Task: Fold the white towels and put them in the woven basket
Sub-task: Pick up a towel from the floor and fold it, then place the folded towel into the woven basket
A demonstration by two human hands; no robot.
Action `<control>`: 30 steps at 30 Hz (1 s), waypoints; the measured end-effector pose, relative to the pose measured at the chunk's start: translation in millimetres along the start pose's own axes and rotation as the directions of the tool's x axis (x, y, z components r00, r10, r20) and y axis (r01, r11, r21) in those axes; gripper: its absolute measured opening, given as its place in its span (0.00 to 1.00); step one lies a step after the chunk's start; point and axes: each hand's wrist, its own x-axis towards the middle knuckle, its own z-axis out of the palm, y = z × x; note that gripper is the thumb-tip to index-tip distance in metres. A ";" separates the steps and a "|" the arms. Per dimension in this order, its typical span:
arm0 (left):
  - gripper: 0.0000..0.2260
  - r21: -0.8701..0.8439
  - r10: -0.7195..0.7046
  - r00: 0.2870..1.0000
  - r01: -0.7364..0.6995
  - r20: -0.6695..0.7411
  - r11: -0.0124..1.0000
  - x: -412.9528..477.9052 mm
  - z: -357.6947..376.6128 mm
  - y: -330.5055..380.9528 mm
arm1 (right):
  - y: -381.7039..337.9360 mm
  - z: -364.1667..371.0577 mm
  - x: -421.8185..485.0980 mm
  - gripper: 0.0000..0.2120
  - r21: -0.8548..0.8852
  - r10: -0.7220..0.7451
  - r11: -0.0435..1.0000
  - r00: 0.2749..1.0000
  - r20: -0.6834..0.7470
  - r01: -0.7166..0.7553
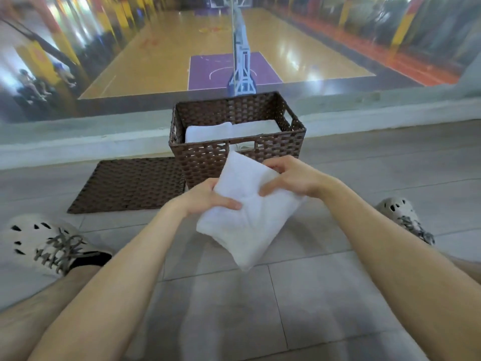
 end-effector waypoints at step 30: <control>0.21 -0.022 0.040 0.958 -0.048 -0.284 0.999 295.8 -139.9 94.0 | 1.8 -141.4 289.0 0.28 0.302 0.340 0.924 0.861 -0.379 -0.232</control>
